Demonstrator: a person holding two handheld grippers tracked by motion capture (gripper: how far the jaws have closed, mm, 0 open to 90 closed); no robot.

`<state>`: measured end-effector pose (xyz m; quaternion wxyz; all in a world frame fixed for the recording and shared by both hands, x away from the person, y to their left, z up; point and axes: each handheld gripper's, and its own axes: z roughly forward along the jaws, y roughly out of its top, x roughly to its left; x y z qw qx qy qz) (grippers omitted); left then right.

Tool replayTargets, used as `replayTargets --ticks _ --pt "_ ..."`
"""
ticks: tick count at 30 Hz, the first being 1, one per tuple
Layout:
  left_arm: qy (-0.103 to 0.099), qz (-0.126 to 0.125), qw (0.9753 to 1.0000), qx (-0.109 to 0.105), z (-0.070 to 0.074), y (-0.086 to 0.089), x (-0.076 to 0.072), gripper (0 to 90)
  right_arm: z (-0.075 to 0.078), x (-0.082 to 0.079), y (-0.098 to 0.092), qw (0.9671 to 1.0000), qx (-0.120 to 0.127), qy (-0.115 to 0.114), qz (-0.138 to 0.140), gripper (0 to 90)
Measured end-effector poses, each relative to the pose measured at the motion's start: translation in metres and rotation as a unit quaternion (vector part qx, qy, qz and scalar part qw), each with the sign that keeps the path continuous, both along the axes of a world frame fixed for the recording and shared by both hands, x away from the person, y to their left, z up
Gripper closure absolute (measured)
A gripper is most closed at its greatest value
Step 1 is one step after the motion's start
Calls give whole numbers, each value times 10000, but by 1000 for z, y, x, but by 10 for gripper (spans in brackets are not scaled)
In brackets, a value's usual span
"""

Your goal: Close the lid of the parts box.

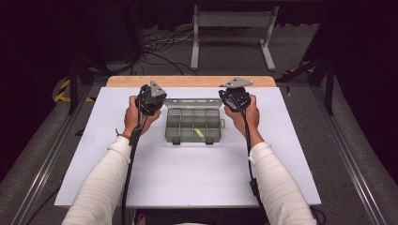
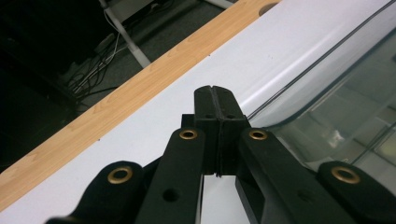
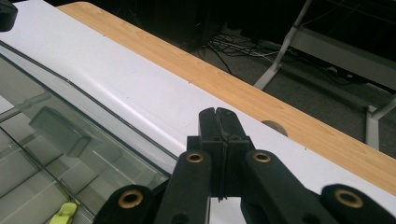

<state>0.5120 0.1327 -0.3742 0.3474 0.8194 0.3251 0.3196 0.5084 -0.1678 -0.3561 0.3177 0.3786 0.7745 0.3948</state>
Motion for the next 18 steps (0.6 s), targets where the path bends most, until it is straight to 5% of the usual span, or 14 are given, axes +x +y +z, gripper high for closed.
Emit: replayTargets --ticks 18 --pt "-59 -110 9997 225 -1 0 -9 886 -3 -9 0 9996 -160 105 203 900"
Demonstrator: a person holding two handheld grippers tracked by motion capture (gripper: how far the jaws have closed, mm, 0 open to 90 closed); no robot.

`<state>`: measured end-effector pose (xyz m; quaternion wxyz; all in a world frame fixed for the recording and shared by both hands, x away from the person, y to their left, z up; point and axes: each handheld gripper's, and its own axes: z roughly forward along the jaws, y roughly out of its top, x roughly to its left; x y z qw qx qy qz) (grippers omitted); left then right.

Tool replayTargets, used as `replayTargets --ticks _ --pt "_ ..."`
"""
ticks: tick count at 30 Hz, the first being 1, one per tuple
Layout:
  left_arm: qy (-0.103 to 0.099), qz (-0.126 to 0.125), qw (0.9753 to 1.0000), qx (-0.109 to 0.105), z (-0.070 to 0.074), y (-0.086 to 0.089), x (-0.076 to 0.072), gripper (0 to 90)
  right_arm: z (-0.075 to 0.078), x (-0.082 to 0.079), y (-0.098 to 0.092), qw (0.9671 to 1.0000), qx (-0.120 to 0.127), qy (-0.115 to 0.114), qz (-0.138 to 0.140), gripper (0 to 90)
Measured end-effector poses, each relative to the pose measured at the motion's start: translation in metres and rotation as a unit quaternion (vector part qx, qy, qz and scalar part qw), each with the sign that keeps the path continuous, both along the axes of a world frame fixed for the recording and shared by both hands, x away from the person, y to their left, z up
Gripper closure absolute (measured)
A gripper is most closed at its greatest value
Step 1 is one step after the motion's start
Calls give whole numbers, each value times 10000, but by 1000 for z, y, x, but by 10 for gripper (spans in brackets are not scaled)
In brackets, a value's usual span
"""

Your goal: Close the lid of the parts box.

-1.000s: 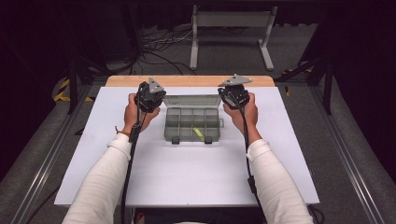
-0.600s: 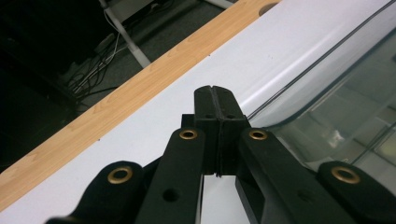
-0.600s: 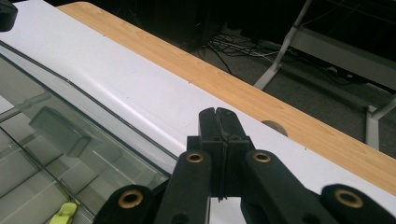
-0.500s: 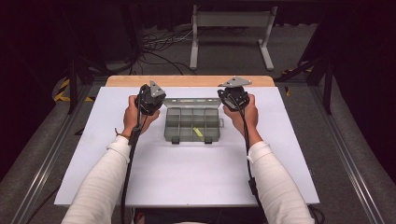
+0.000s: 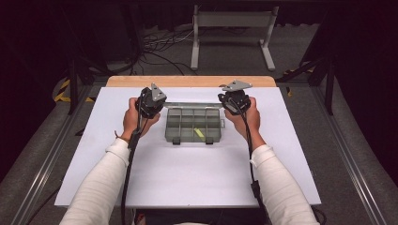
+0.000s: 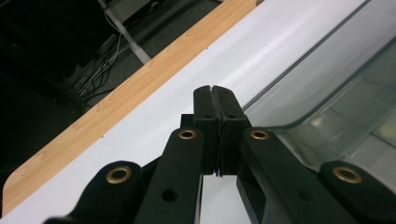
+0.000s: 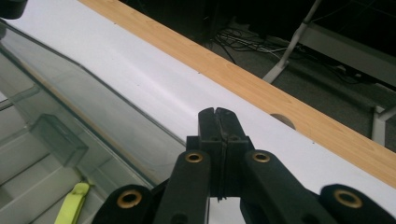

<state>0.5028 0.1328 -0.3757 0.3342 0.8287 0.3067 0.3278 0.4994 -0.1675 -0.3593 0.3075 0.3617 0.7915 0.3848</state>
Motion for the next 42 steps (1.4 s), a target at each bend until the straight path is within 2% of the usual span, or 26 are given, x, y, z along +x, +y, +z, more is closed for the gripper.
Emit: replayTargets --ticks 1,4,9,14,19,29,42 --pt "-12 -12 10000 36 0 0 -1 886 0 -1 0 10000 4 2 24 900" --pt "47 -53 10000 -26 0 0 -3 881 -2 -6 2 9999 -42 43 141 900" --pt "28 -196 9998 66 -2 -4 -8 877 -7 -13 6 9993 -199 91 303 900" --pt "35 -357 9993 108 -4 -8 -14 878 -12 -19 8 9988 -233 145 409 900" --pt "49 -524 9985 140 -8 -10 -23 878 -14 -25 8 9981 -186 161 566 900" --pt "90 -691 9975 120 -17 -8 -35 877 -21 -36 8 9960 -162 246 849 900" --pt "160 -916 9956 124 -29 -4 -50 875 -32 -47 8 9939 -186 334 1038 900"
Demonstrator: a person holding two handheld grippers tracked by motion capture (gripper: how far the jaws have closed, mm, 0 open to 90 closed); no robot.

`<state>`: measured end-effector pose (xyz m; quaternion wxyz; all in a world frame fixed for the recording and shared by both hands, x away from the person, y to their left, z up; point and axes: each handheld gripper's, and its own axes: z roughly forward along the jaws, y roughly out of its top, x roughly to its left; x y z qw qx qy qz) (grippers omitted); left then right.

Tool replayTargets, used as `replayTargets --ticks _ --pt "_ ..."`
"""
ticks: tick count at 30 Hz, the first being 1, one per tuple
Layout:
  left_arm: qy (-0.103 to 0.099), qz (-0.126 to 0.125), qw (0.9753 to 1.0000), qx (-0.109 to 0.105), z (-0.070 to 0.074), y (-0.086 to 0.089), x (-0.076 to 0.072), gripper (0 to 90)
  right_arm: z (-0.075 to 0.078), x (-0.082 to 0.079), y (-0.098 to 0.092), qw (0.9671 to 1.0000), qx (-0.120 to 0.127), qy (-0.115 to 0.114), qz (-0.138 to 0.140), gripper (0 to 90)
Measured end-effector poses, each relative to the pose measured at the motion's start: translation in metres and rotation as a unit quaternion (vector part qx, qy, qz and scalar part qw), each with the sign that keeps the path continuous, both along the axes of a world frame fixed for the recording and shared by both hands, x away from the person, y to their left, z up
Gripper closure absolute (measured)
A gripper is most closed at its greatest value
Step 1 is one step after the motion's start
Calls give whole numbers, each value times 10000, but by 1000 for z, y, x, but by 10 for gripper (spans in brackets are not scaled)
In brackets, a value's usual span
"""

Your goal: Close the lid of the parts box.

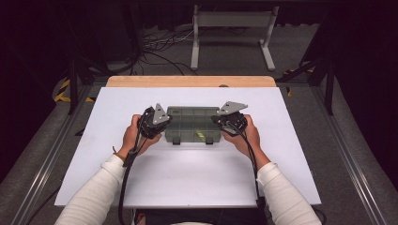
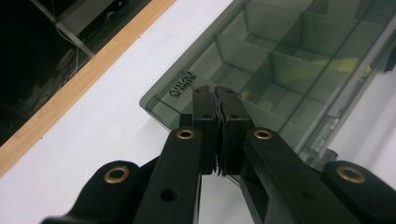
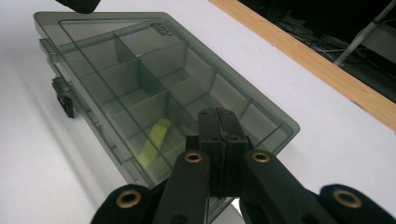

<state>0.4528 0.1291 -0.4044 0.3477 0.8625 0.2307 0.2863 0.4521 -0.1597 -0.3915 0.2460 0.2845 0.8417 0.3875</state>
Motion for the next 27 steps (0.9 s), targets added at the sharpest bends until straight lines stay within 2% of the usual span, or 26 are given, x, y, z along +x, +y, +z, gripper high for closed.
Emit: replayTargets --ticks 12,27 --pt "100 -130 9999 -42 -10 3 -11 874 -9 -13 -3 9999 -103 15 131 900" --pt "145 -255 9994 -203 -19 8 -14 879 -22 -19 -2 9998 -118 34 122 900"
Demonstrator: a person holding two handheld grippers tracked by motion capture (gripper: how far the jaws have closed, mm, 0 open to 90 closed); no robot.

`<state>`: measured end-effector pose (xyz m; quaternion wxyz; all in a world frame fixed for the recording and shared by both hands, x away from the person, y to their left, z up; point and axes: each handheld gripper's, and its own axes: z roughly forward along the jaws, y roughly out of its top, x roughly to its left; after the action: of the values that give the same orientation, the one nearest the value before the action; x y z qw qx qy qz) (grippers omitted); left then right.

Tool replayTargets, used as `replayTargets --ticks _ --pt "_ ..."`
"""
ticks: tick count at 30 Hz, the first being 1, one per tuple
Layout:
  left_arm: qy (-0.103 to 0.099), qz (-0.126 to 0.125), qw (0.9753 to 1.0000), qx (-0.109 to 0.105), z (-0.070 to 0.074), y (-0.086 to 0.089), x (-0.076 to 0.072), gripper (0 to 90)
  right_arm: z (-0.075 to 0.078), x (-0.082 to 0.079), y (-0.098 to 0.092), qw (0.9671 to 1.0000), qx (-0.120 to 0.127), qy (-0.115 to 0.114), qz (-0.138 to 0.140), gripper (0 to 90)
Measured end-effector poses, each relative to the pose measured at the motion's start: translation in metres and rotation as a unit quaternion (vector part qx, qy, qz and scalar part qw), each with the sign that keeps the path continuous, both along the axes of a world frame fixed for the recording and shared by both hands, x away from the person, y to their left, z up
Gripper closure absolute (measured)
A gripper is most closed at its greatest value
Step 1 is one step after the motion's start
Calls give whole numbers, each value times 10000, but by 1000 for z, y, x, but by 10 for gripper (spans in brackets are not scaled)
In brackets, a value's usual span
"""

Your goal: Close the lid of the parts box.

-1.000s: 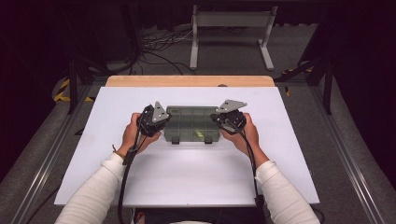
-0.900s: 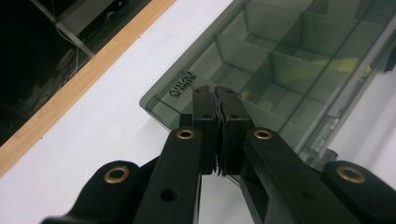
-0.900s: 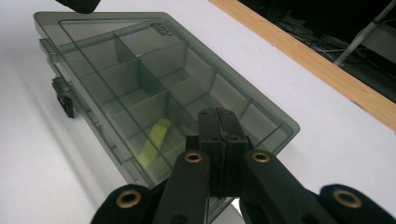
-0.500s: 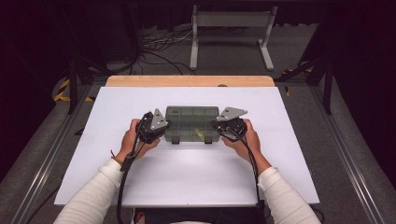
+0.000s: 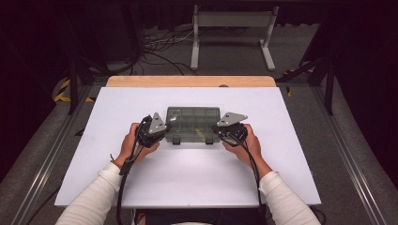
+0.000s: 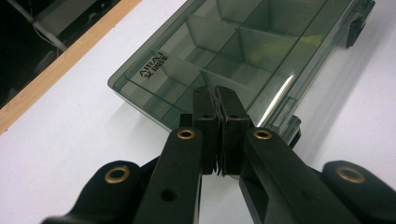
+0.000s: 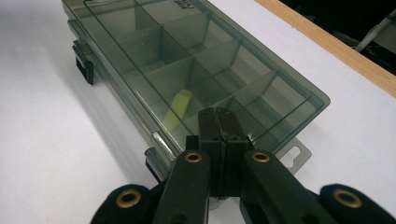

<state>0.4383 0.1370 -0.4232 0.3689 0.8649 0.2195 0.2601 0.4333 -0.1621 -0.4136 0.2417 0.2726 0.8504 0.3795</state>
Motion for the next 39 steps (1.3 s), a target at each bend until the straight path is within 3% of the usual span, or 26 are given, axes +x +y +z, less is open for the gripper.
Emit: replayTargets --ticks 15,24,33,37,39 --pt "82 11 9999 -90 -8 0 0 887 -8 -3 -2 10000 22 -13 -21 900" --pt "69 7 9998 -212 -12 -3 -2 896 -15 -4 -10 9990 442 -10 -111 900" --pt "-24 -90 9993 -373 -16 -3 -1 896 -19 -7 -13 9986 494 -201 -60 900" --pt "-71 -145 9990 -413 -17 -4 -1 892 -22 -8 -13 9974 670 -213 135 900" --pt "-53 -146 9989 -437 -17 -3 0 883 -21 -8 -11 9979 582 -271 133 900"
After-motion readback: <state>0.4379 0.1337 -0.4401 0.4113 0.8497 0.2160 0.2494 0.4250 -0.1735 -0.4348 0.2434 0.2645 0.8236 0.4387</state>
